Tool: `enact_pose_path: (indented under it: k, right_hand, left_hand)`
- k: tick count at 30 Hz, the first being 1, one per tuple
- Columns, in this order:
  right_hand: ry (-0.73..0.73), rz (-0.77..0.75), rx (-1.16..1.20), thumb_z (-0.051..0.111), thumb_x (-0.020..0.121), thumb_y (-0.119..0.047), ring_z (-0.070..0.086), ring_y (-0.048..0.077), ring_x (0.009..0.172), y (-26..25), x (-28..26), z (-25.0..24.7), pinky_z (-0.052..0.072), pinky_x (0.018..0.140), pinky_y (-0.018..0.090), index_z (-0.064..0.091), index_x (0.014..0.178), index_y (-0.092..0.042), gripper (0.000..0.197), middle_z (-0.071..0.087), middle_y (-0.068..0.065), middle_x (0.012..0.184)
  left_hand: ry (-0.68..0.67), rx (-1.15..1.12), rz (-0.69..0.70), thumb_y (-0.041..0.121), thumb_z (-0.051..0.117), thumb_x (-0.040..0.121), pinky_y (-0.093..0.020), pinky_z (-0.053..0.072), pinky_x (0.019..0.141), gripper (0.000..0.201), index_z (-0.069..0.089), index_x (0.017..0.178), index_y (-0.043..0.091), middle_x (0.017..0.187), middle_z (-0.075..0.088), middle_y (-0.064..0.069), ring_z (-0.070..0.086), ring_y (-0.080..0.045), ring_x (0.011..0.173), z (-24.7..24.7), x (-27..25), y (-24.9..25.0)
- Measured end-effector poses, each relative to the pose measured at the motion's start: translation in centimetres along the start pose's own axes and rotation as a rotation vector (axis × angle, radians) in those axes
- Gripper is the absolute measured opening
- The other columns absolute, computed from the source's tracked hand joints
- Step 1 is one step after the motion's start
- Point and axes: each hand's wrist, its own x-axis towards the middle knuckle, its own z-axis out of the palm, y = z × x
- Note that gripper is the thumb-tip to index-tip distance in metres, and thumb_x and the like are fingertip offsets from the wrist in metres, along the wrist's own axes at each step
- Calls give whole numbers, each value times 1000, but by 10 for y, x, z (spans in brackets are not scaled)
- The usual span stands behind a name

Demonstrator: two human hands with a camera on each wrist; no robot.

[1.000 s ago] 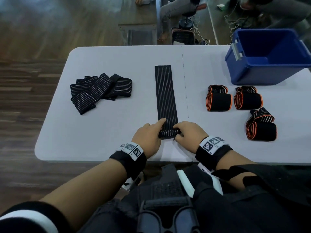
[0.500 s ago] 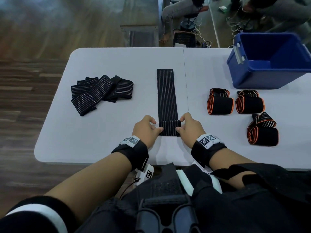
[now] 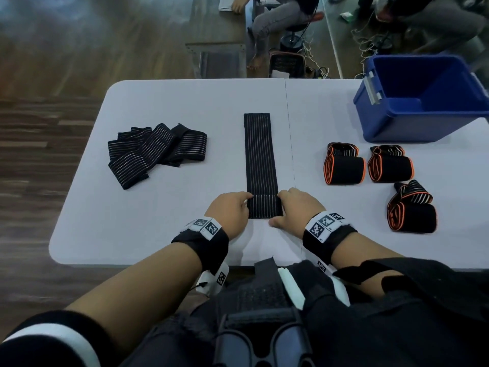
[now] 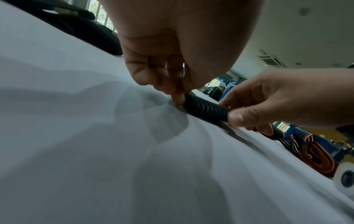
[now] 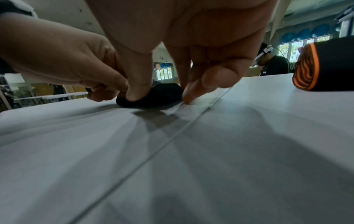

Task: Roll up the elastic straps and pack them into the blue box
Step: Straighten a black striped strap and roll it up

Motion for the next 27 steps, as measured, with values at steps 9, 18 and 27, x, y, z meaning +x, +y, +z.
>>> enact_pose_path:
  k: [9,18,27]
  right_hand:
    - [71,51,178,53,98,-26,60,30,96,6,-2,-1,49,80,34,63,117,-14,25,61,11,106]
    - [84,140,327,54,98,-30,60,21,87,7,-5,2,46,75,30,71,97,-14,23,67,4,91]
    - [23,194,221,54,98,-32,64,25,89,0,-3,-1,51,79,34,67,85,-10,29,69,8,92]
  left_hand:
    - [-58,-117,-37,29,73,85,-22,39,65,39,65,123,29,87,57,0,55,-14,75,-6,8,-9]
    - [-133,-167,-177,42,65,92,-29,29,53,44,47,61,17,56,41,3,39,-16,53,-7,4,0]
    - [-169,-83,-238,50,66,89,-36,51,67,51,67,73,2,73,68,-14,64,-30,71,-12,8,9]
